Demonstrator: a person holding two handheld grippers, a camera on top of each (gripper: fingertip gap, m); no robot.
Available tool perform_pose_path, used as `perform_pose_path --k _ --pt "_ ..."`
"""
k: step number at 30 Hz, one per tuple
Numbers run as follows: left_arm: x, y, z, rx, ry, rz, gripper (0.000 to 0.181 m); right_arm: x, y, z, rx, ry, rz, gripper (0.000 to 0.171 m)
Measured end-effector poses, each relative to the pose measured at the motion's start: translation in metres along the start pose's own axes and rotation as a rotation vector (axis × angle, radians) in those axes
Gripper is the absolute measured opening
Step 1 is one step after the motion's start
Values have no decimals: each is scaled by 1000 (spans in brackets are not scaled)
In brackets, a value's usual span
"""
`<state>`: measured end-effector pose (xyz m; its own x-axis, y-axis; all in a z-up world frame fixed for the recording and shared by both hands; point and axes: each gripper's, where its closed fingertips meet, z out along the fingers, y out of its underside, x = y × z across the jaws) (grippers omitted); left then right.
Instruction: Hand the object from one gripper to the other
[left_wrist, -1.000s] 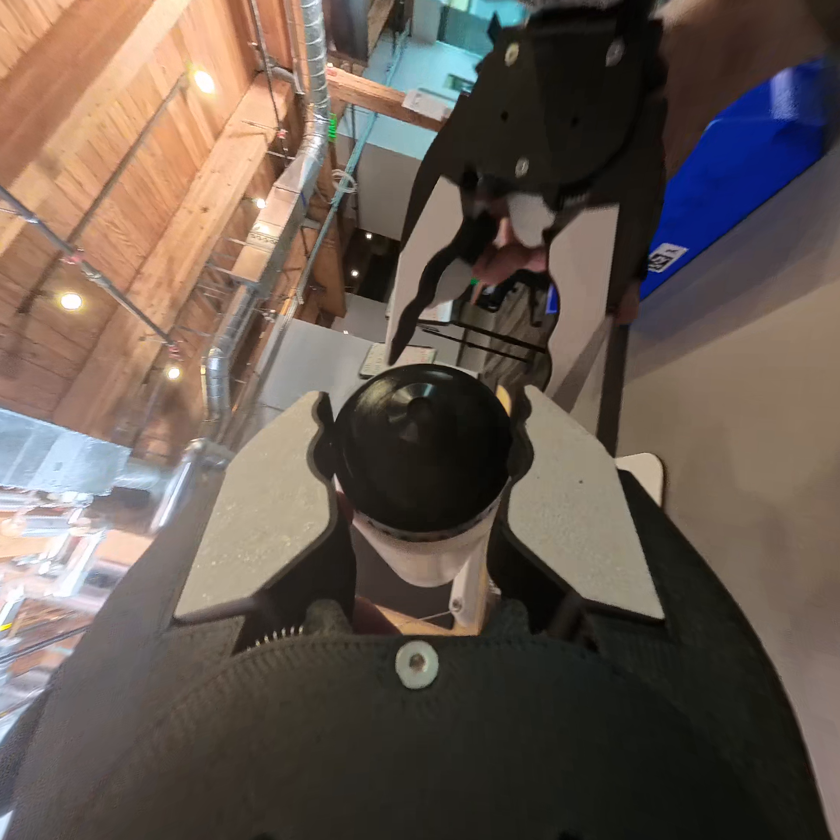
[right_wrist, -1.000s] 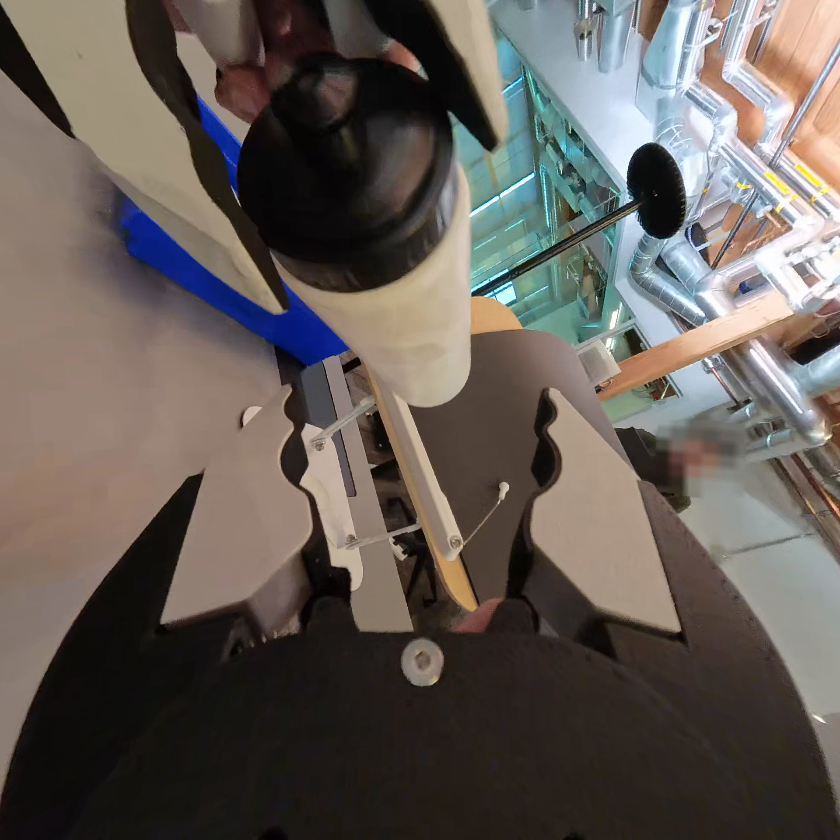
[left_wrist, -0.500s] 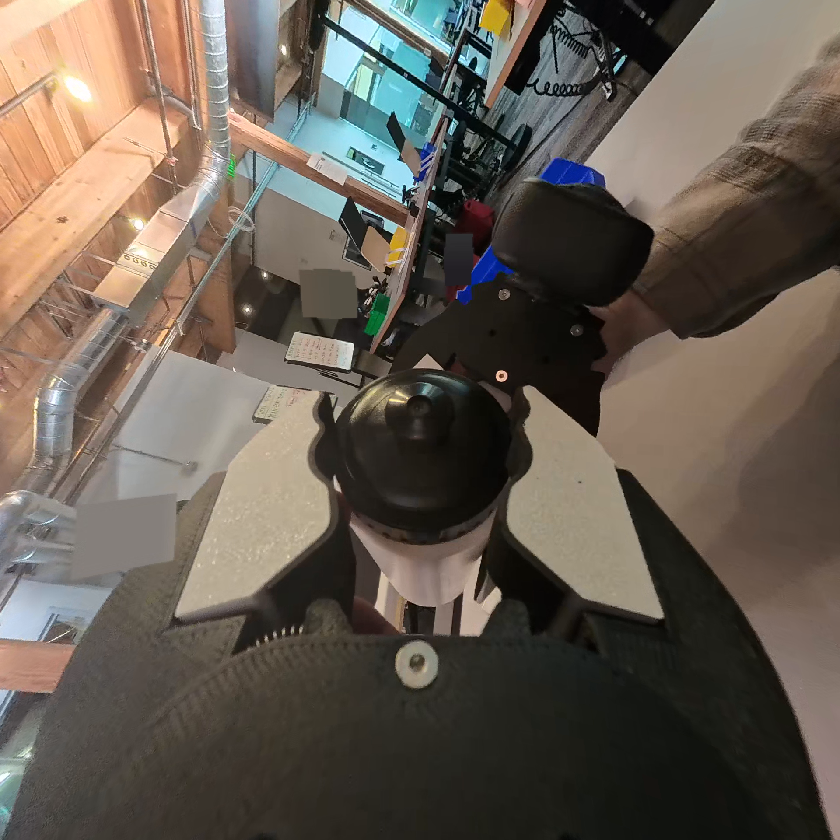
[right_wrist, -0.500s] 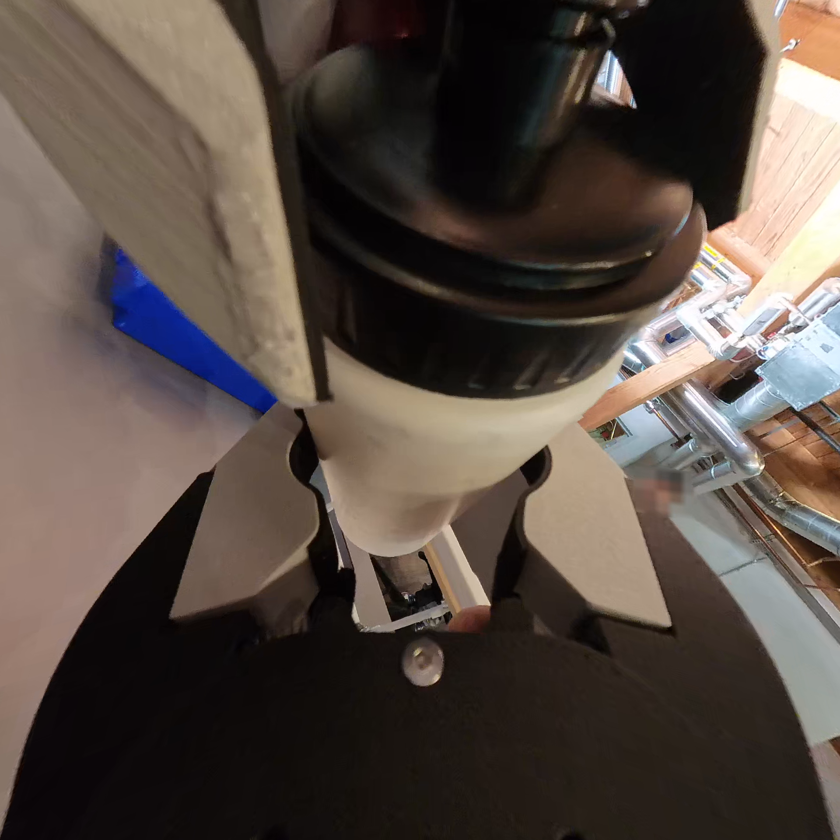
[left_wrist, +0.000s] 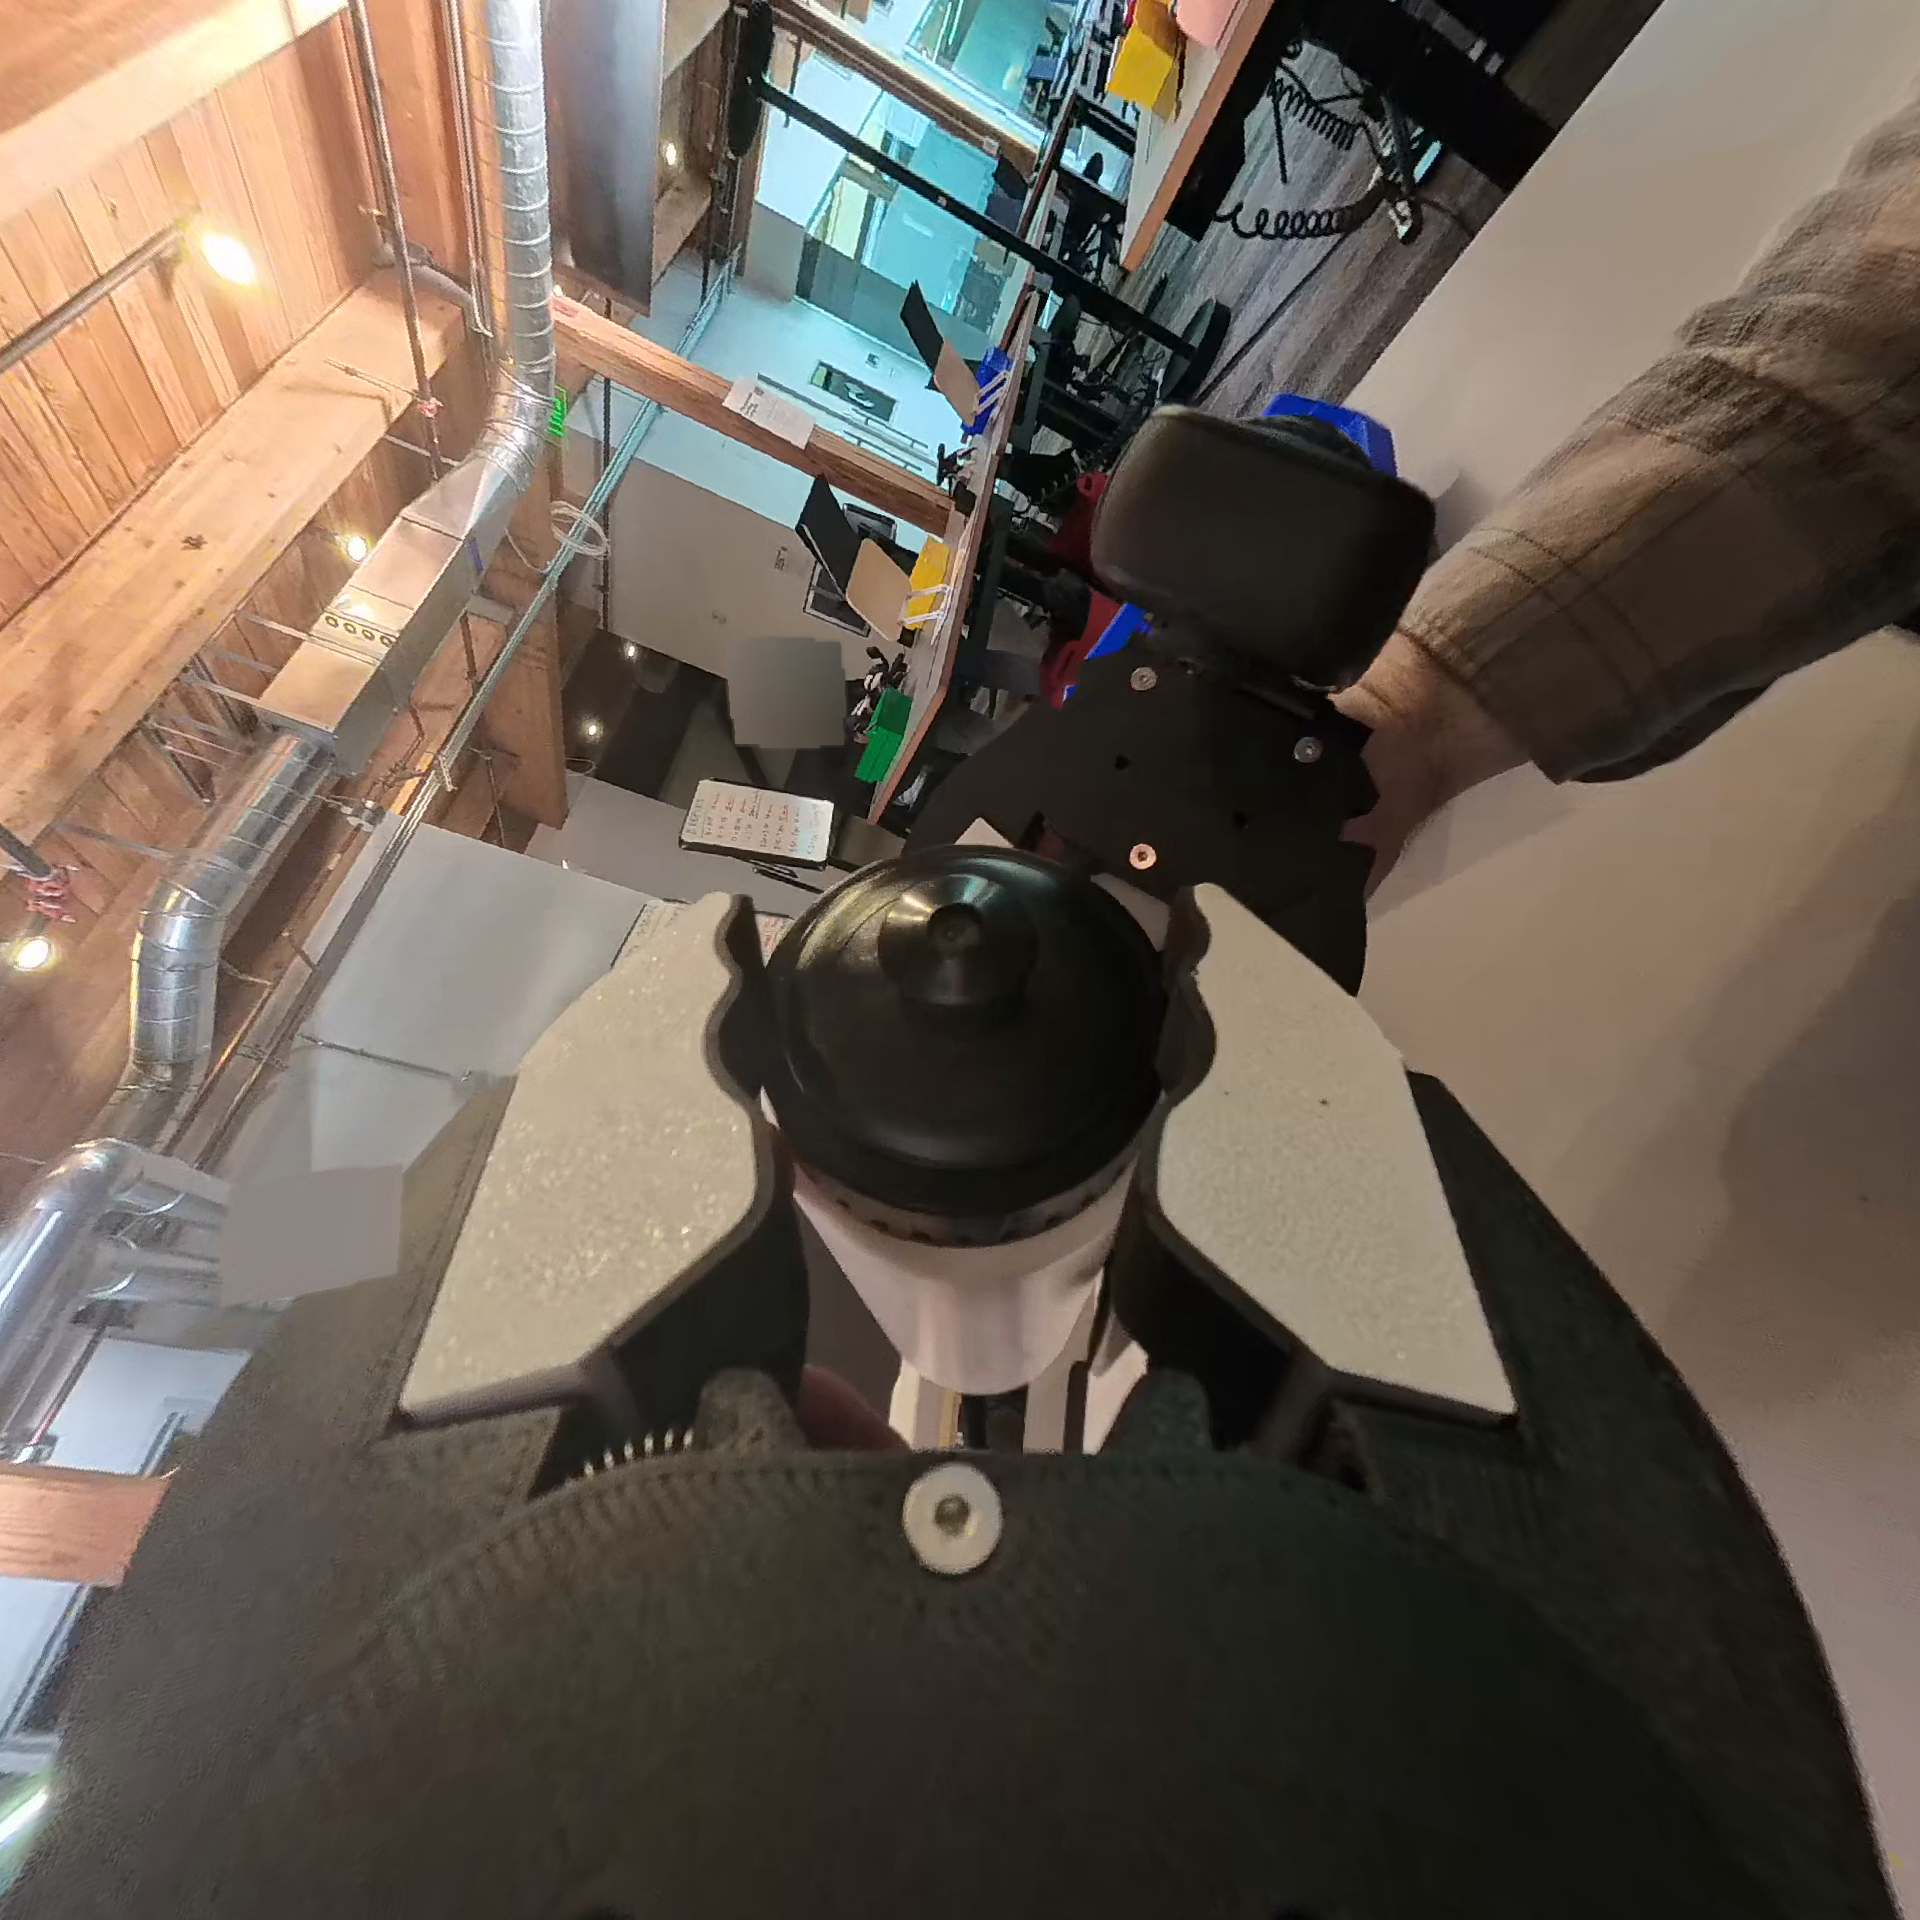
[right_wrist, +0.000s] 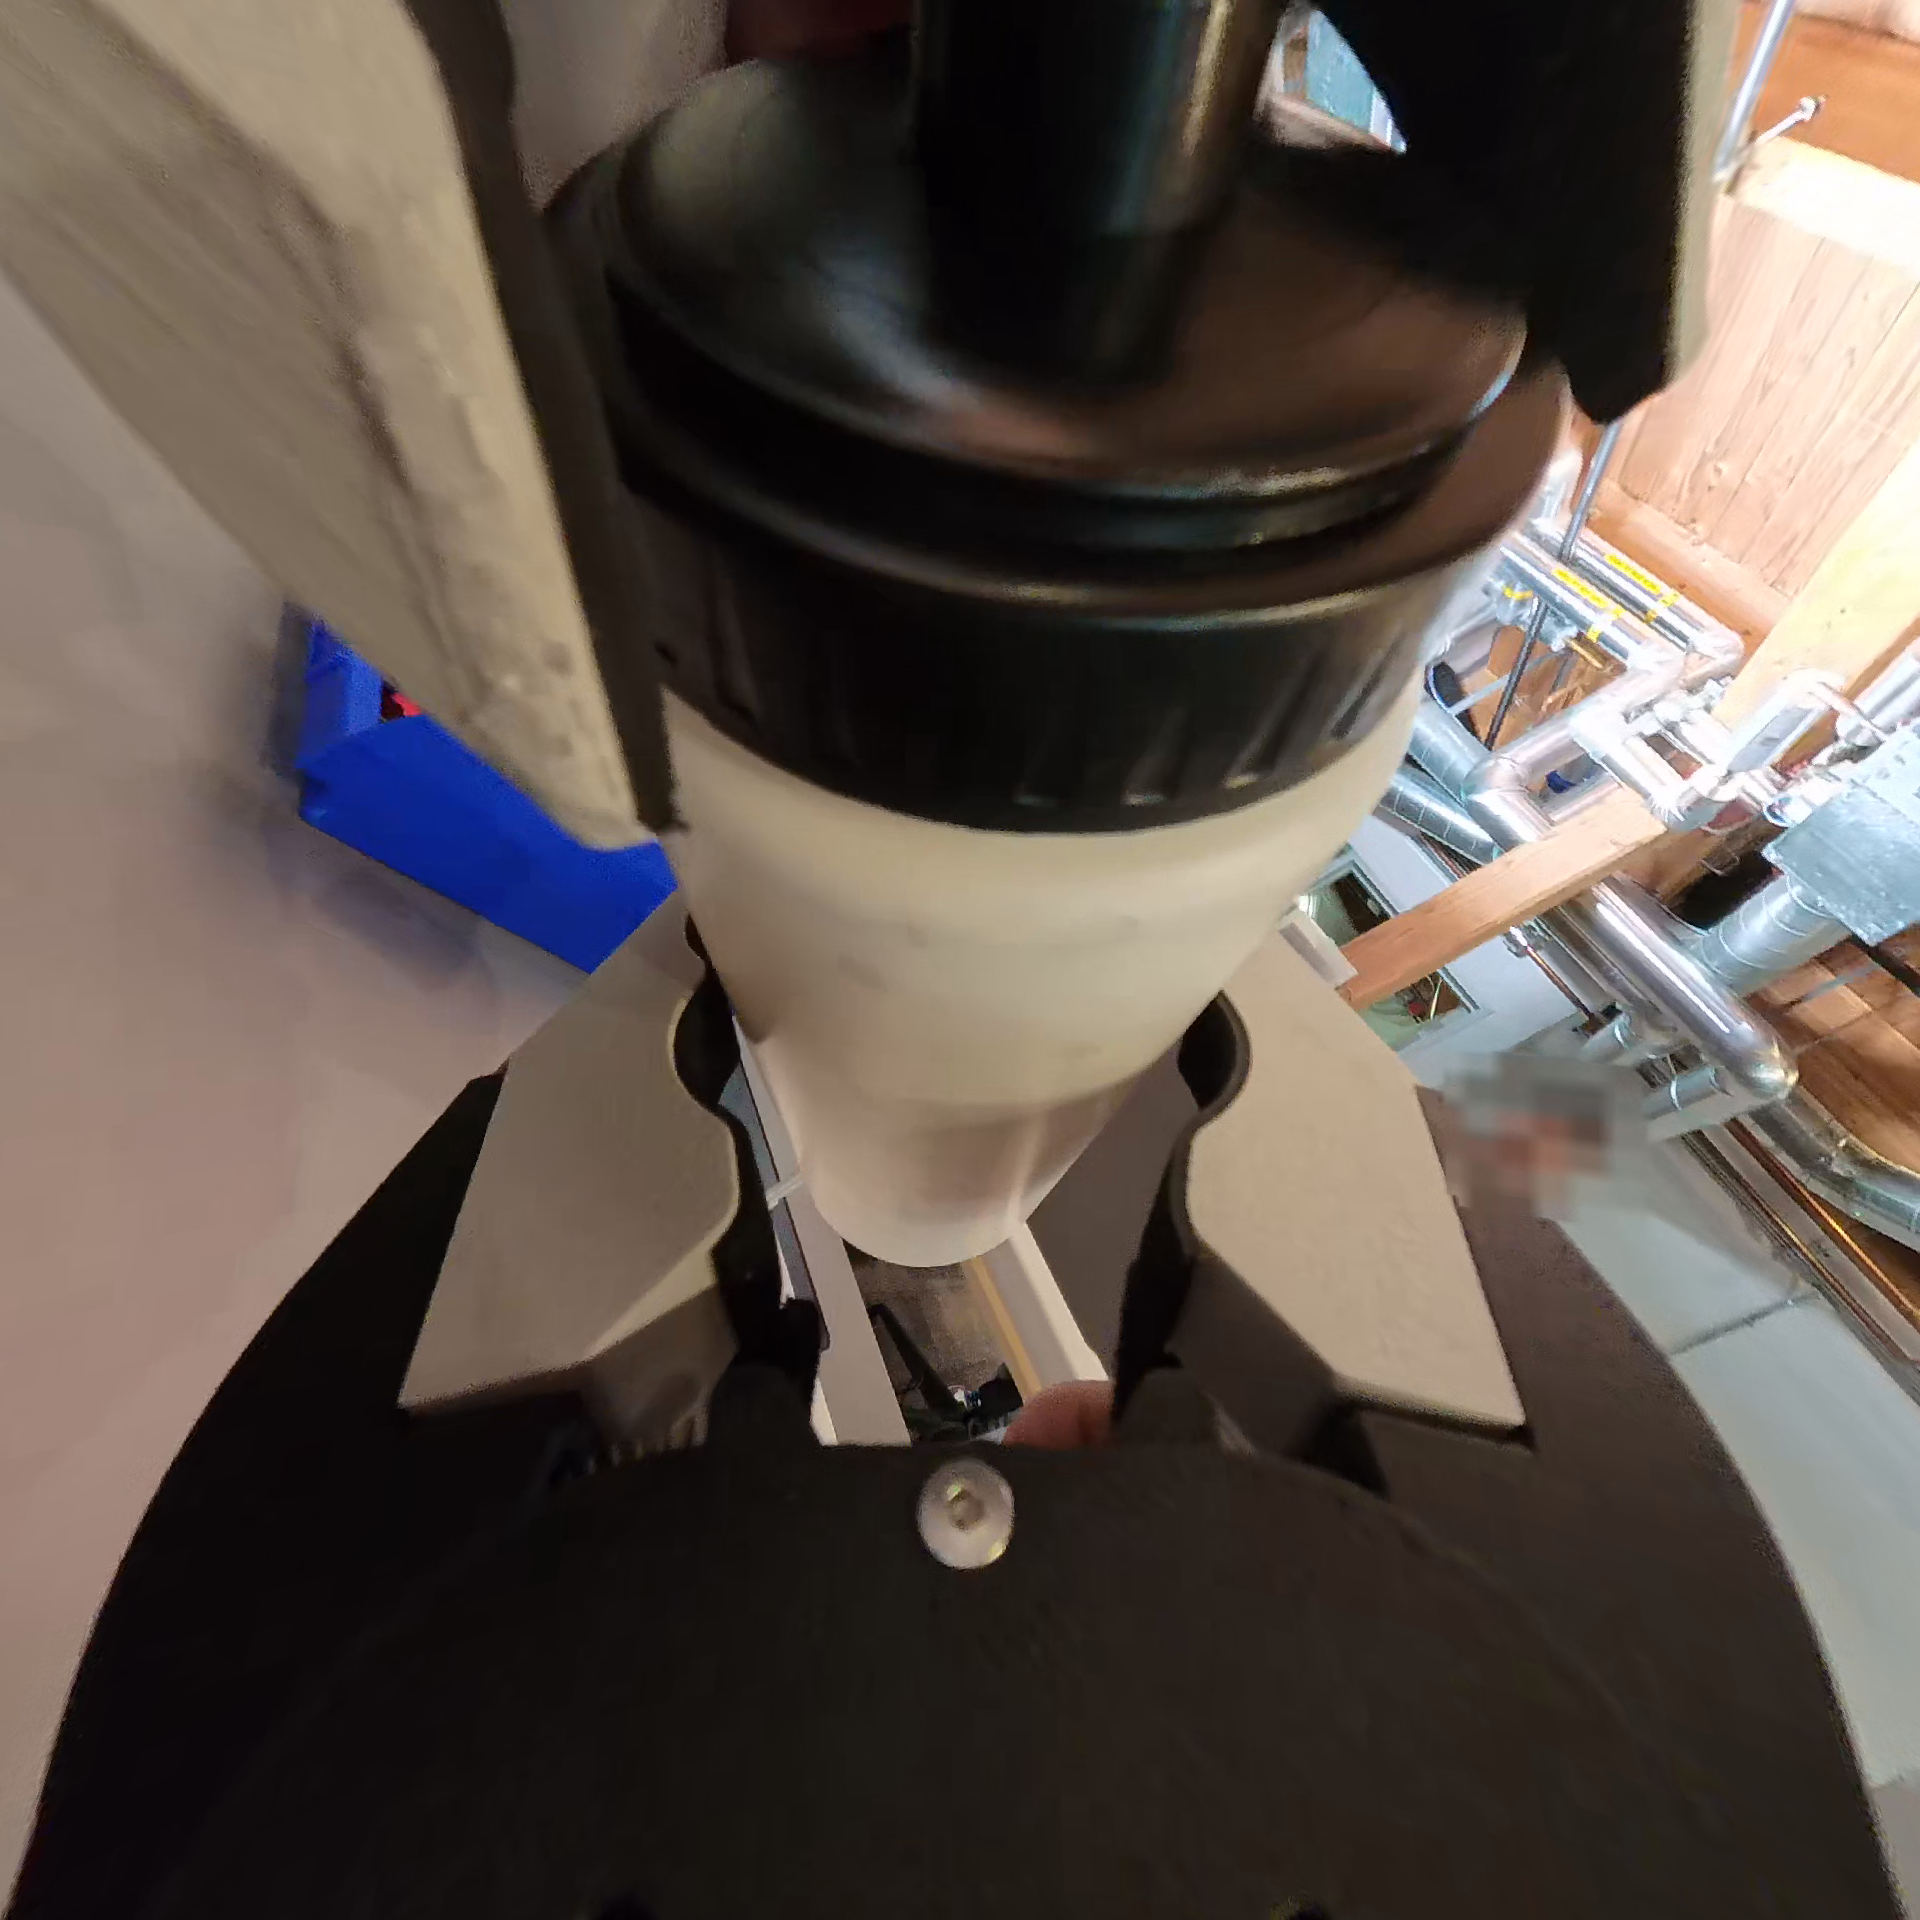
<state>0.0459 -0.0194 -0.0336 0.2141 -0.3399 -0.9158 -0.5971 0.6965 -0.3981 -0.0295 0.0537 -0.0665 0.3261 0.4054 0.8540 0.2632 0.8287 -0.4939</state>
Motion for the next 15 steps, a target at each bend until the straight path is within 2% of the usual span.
perform_pose_path --k 2,3,4,5,8,12,15 --pt "3 -3 -4 5 24 15 70 -3 -6 0 10 -26 -26 92" --pt "5 -7 -6 28 49 4 64 -8 -12 -1 32 -57 -27 106" --pt "6 -10 -9 43 74 -3 53 -13 -17 -1 46 -99 -14 114" --pt "7 -11 -11 49 93 -27 53 -16 -19 -1 44 -125 0 118" --pt "6 -13 -13 82 104 -61 53 -21 -24 -2 54 -183 76 107" --pt "-2 -20 -18 129 88 -105 52 -17 -34 -3 78 -185 130 102" --pt "-15 -15 -18 120 22 -134 55 -10 -30 -1 103 -167 259 101"
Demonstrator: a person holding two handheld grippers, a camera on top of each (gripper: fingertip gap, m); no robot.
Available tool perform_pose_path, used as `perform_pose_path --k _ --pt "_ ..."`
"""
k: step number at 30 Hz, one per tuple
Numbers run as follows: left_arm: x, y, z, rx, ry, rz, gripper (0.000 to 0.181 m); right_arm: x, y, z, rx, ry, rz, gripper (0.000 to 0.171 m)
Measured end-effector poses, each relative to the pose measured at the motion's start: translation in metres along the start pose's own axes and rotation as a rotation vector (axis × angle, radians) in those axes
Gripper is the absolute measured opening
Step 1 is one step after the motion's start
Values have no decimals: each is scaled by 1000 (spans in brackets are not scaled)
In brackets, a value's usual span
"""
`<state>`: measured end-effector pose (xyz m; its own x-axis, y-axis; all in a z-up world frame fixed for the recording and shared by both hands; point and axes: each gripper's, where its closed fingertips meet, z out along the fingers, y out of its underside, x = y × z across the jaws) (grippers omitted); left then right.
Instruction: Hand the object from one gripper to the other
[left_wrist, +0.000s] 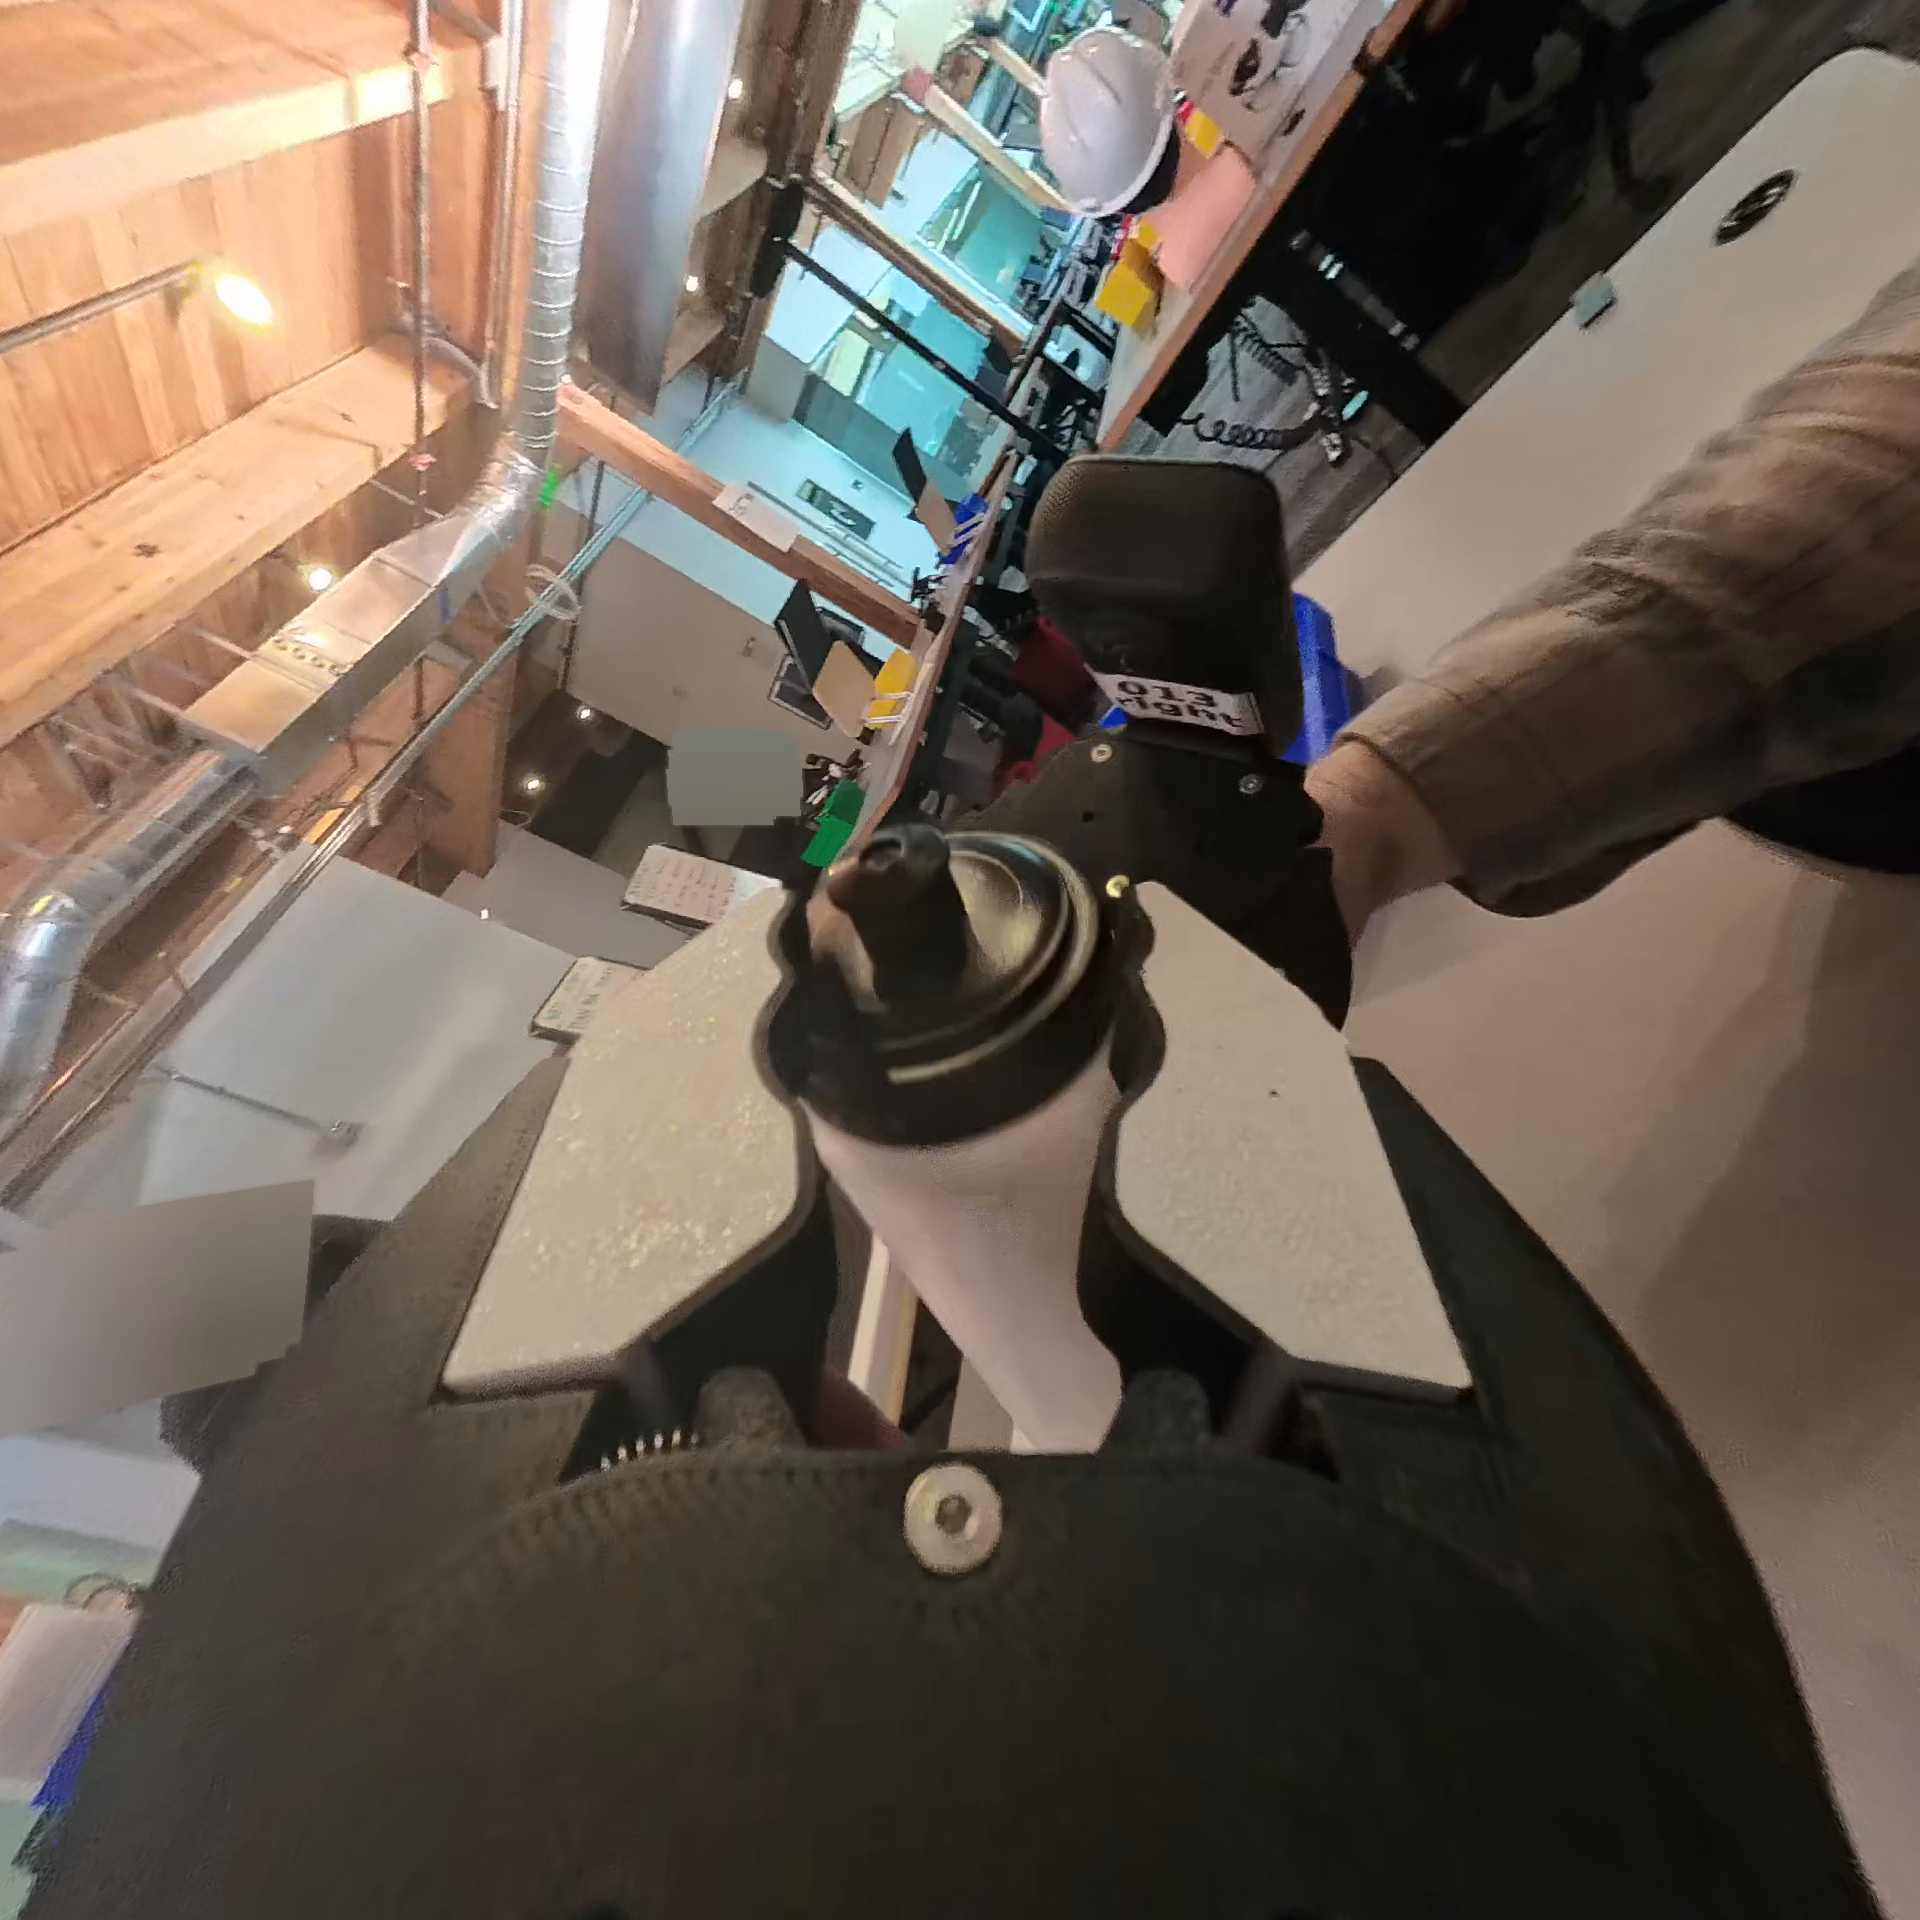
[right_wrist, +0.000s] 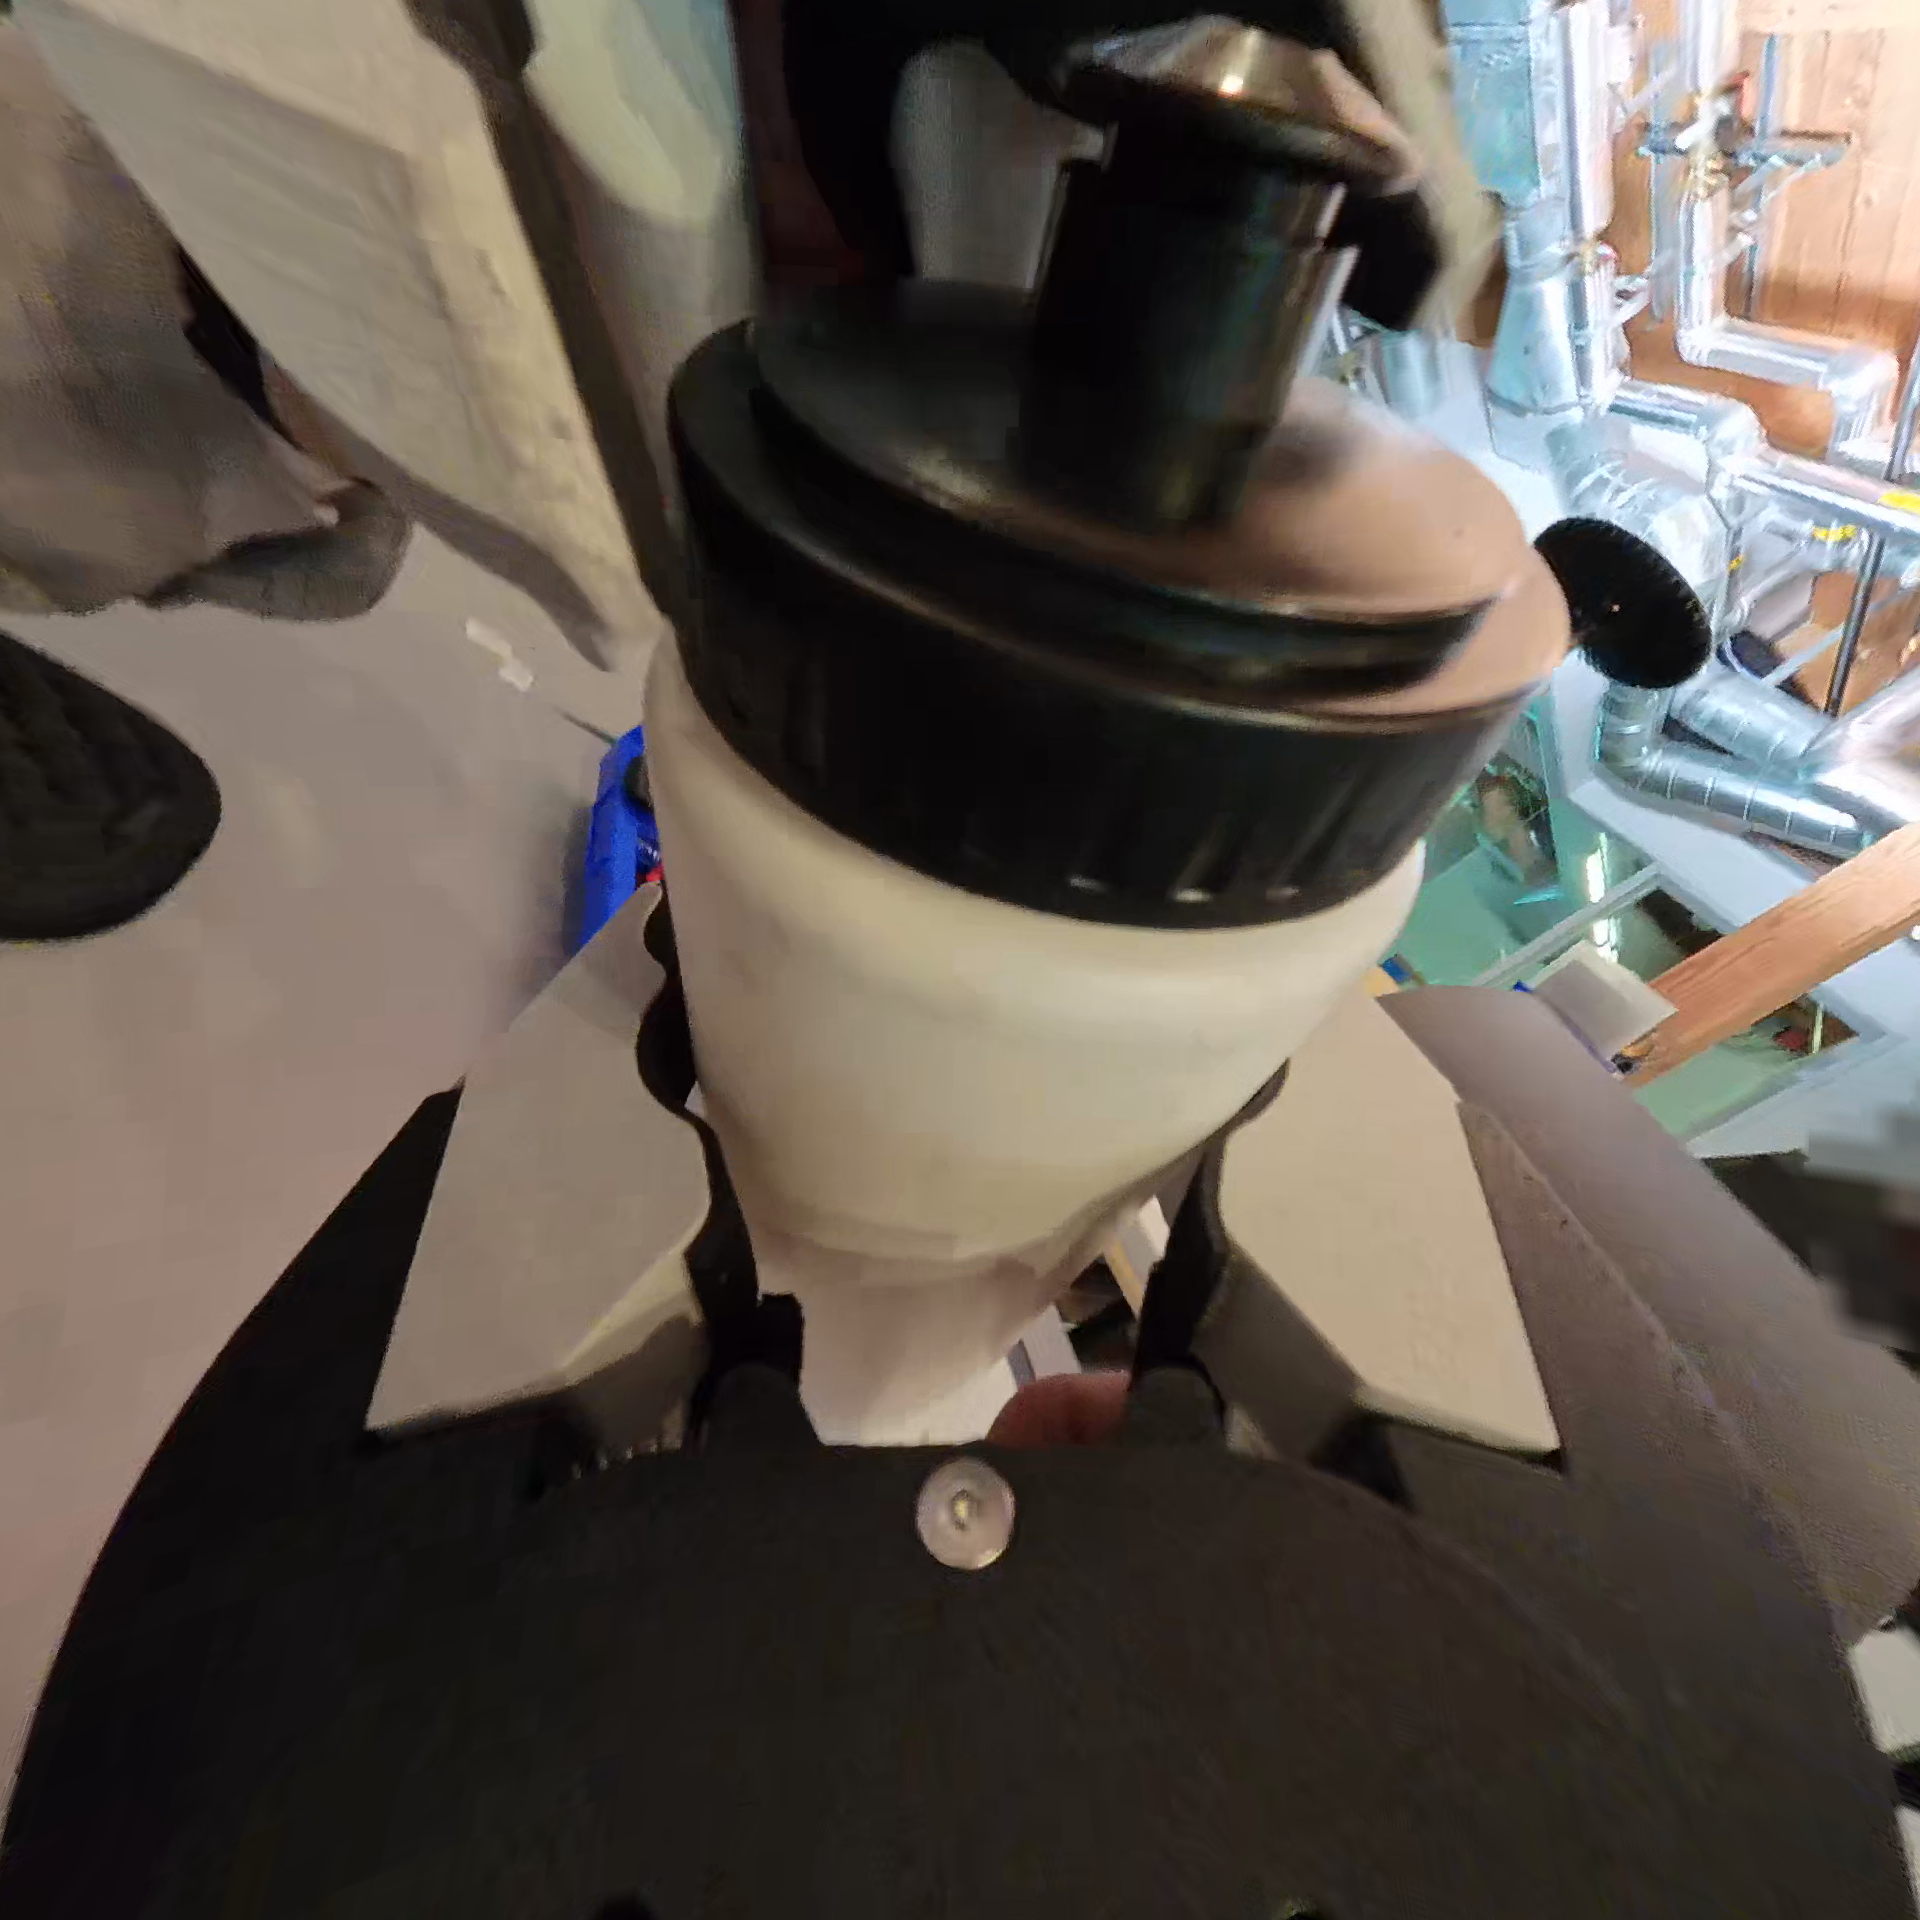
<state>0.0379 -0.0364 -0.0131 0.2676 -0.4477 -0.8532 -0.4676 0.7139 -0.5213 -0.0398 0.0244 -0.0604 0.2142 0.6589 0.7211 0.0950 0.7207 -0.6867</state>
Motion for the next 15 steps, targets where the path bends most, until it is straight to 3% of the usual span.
perform_pose_path --k 5,11,15 --pt "-23 4 -9 7 -87 -56 48 36 8 -16 88 61 269 101" --pt "-52 41 -13 -33 -220 -150 4 78 8 -43 236 89 598 102" --pt "-60 62 -14 -77 -258 -184 0 96 11 -57 264 99 687 102"
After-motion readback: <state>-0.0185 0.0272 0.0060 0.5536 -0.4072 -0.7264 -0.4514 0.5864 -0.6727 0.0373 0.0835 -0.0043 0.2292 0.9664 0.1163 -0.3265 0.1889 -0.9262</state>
